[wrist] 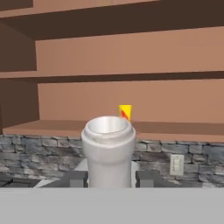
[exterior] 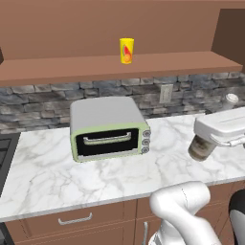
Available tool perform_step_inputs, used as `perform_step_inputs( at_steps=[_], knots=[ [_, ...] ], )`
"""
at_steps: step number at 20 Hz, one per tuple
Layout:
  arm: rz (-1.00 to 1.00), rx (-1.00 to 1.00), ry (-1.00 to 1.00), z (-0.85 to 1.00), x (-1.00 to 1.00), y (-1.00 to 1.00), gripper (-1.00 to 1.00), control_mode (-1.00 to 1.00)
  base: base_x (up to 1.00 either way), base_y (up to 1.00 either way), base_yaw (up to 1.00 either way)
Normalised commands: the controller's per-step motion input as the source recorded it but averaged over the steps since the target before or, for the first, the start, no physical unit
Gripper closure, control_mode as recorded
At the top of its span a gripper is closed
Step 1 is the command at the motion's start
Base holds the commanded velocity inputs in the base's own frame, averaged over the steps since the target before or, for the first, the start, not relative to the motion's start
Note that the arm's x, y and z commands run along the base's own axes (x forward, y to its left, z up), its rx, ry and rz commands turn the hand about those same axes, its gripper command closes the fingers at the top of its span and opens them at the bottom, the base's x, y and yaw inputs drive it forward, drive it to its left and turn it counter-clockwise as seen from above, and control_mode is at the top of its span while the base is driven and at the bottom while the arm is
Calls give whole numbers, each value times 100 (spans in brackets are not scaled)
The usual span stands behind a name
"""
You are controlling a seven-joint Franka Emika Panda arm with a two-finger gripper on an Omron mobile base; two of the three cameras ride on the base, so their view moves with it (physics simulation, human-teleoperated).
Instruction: Open the cabinet directly in front. Then move the liquor and the cup to the dining counter with the candle on it.
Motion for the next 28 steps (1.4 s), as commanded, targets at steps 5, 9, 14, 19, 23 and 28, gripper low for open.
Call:
perform_step_inputs(
  at_steps=[5,9,14,19,23,28],
  knots=[
    [0,0,1,-15,-4,-4,100,-100,0,0,0],
    [0,0,0,0,0,0,100,-100,0,0,0],
    [0,0,0,0,0,0,100,100,0,0,0],
    [0,0,0,0,0,0,100,100,0,0,0],
    [0,0,0,0,0,0,100,100,-16,-13,4],
    [0,0,0,0,0,0,100,100,-60,-19,9]
  ],
)
